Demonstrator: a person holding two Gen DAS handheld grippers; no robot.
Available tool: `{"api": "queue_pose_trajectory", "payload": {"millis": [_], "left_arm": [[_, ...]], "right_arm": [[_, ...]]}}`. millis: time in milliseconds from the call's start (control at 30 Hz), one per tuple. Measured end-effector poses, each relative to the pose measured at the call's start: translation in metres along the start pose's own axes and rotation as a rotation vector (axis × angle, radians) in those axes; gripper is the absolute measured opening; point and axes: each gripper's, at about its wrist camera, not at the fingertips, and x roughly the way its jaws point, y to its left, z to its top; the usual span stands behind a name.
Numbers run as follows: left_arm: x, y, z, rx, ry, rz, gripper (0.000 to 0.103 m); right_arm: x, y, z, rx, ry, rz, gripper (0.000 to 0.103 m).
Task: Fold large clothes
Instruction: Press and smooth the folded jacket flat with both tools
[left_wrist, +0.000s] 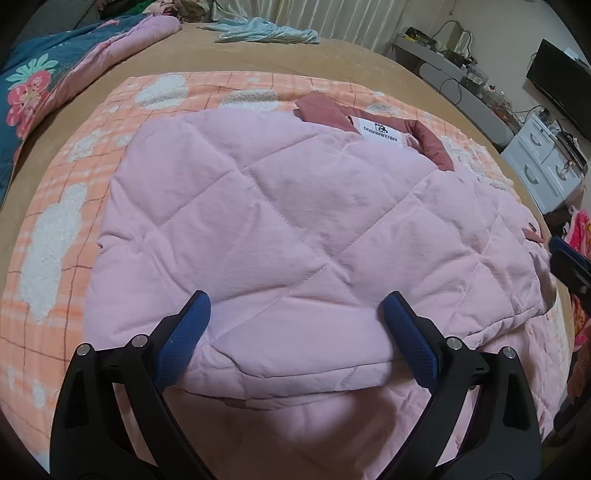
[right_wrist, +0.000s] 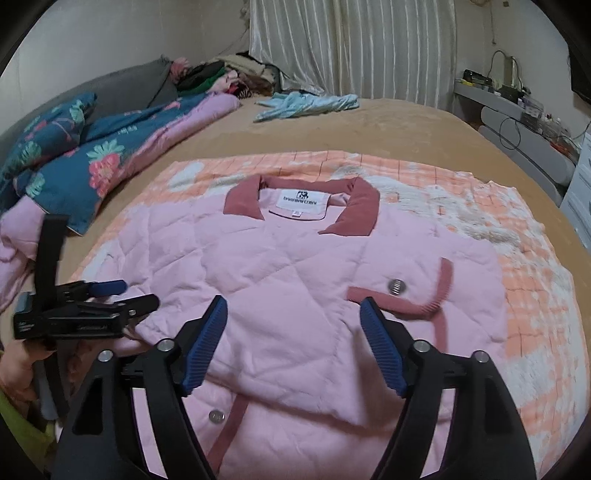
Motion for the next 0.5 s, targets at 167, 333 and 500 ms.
{"api": "queue_pose_trajectory", "payload": {"millis": [167,333,500], "left_arm": [[0.0,-0.001,0.0,0.001,0.001,0.001,0.089],[-0.001,-0.002,-0.001,0.008,0.0,0.008,0.089],[-0.007,-0.006,0.001,0.016,0.003,0.025,0.089]], "right_arm": [[0.046,-0.004,-0.008,0.02,0.145,-0.052,0.076],[0.066,-0.01,-0.019,0.039,0.163,-0.057,0.08],[0.068,-0.012,-0.025,0.049,0.136,-0.06,0.08]]}}
